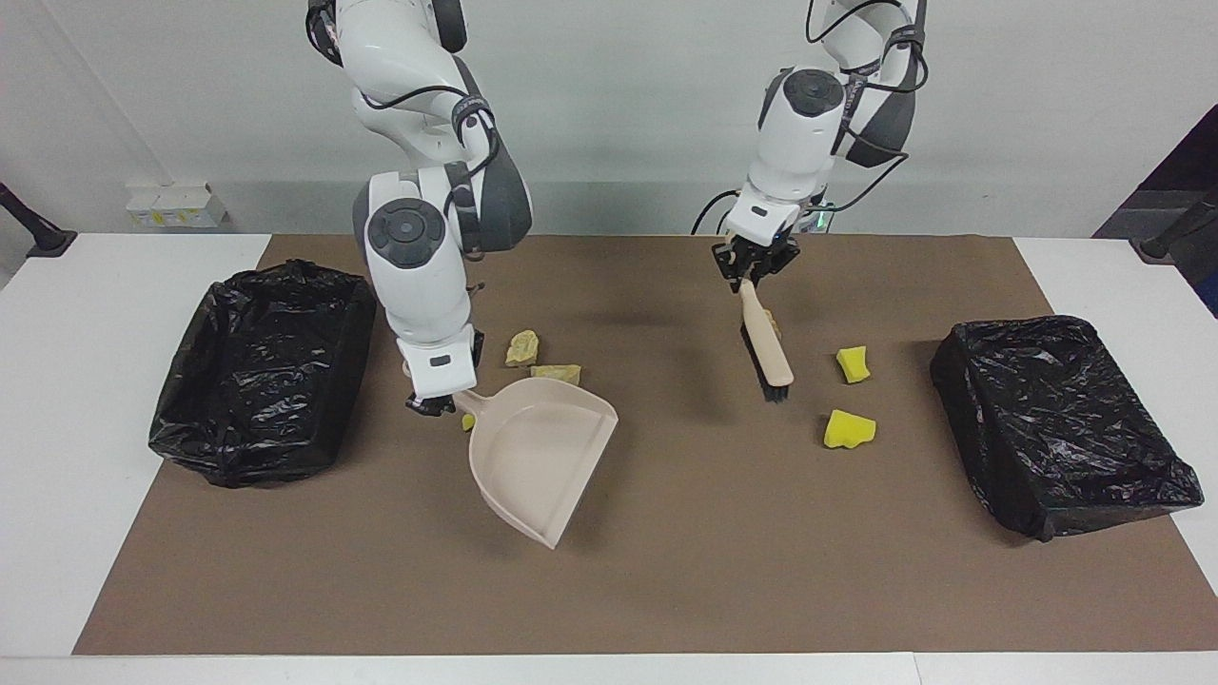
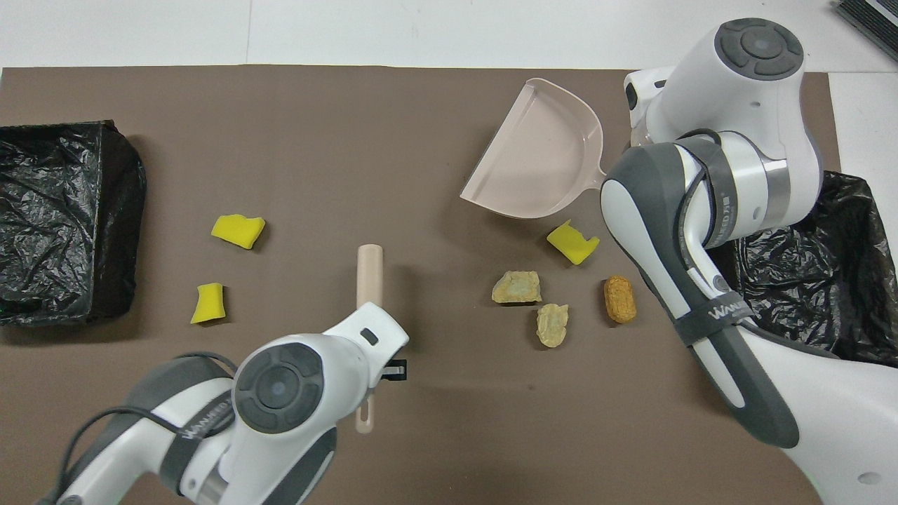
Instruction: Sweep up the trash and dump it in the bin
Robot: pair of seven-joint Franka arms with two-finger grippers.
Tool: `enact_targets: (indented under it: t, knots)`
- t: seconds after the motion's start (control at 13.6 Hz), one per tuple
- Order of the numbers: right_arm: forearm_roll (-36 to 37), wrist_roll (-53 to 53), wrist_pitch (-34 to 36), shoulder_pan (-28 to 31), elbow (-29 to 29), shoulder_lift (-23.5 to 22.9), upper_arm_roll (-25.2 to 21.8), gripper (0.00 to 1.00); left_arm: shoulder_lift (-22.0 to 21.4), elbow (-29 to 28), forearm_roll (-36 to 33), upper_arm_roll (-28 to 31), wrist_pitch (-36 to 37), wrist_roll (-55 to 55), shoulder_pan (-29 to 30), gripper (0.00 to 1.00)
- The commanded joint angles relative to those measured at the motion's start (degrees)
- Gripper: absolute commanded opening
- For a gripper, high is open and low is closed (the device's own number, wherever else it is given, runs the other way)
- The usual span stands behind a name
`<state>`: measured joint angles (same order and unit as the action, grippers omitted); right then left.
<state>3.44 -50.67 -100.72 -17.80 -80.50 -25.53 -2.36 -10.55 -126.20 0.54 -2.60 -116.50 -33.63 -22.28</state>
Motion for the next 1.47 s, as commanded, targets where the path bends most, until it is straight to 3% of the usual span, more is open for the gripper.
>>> enact_targets:
  t: [0.0,0.22,0.52,0.66,0.88,1.4]
  knots:
    - [0.4,-8.5,-1.4,-0.3,-0.5,-0.1,0.5,0.00,1.0,0.9,-2.0,-0.7,0.1,5.1,7.1,0.00]
    - [0.7,-16.4,-1.6,-2.5,-2.5,-0.1,1.6,0.00,1.7,0.8,-2.1,-0.7,-1.3,13.1,16.1,0.00]
    - [0.2,-15.0,-4.3,-5.8,-4.1,-1.8,1.6,0.00,1.5,-0.5,-2.1,-0.7,-1.4,19.6,26.2,0.00]
    - [-0.4,-10.6,-4.7,-7.0,-5.3,-2.1,1.6,0.00,1.5,-3.3,-2.1,-0.7,-5.2,20.4,29.5,0.00]
    - [-0.6,-10.1,-5.6,-8.0,-6.6,-2.3,1.6,0.00,1.5,-9.9,-2.0,-0.7,-12.4,20.4,29.3,0.00]
    - [-1.0,-4.8,-8.1,-9.7,-8.0,-2.6,1.6,0.00,0.8,-14.7,-1.9,-0.9,-11.5,20.2,21.8,0.00]
